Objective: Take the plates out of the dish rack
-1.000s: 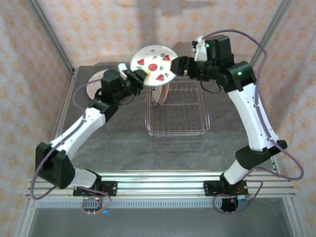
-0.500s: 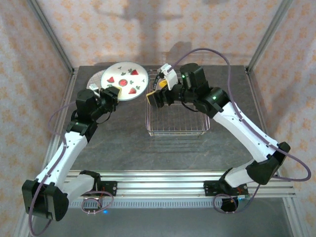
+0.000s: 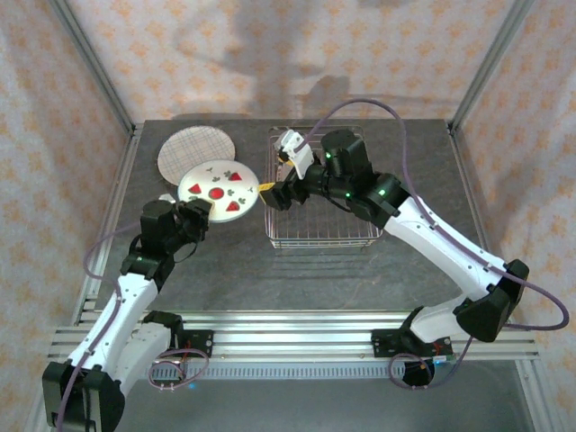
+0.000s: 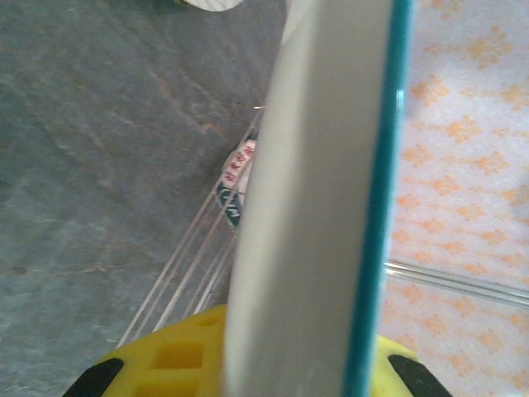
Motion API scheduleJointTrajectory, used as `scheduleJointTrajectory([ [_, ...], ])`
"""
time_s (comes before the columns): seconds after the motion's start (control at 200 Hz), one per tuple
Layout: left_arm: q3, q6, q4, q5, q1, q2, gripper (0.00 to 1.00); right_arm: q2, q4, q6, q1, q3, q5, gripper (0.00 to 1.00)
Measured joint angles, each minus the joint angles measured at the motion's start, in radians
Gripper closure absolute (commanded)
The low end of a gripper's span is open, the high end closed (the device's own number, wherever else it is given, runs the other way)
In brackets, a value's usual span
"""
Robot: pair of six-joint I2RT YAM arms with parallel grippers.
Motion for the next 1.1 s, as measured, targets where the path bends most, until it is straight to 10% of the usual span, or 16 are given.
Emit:
scheduleJointTrajectory([
  [1.101,-0.315,0.000,0.325,-0.082,0.005,0.131,1.00,-0.002,0.042,0.014,0.000,-0.053,-0.030,0.10],
])
